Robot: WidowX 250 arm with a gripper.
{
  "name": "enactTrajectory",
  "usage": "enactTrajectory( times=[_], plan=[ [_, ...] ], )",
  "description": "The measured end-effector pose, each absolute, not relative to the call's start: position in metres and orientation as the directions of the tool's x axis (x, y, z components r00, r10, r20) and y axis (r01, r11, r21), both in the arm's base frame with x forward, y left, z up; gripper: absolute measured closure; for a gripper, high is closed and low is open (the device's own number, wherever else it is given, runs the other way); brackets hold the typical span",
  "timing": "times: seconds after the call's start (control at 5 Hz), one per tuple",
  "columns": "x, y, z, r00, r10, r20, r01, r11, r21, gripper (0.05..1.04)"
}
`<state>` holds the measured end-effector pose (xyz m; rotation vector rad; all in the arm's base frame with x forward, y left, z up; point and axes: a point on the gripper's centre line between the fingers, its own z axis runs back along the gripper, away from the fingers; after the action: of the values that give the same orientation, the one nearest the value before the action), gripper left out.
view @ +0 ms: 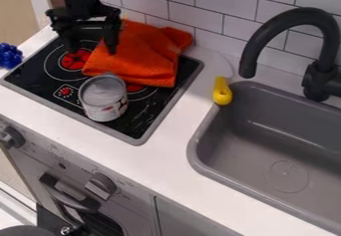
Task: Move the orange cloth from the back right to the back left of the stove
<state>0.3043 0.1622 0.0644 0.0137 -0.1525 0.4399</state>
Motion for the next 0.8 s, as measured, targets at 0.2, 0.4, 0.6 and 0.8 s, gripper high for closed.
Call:
enactTrajectory(
  times=[0.2, 0.4, 0.6, 0.8],
  plan=[
    [0.317, 0.16, 0.066, 0.888, 0.406, 0.215, -0.413, 0.911, -0.01, 0.084],
    [0.335, 0.154, 0.058, 0.884, 0.371, 0.283, -0.396, 0.918, 0.032, 0.13],
    [0.347, 0.143, 0.054, 0.886, 0.35, 0.303, -0.37, 0.929, 0.008, 0.398],
    [0.356, 0.137, 0.049, 0.906, 0.286, 0.312, -0.294, 0.956, -0.021, 0.691]
  ],
)
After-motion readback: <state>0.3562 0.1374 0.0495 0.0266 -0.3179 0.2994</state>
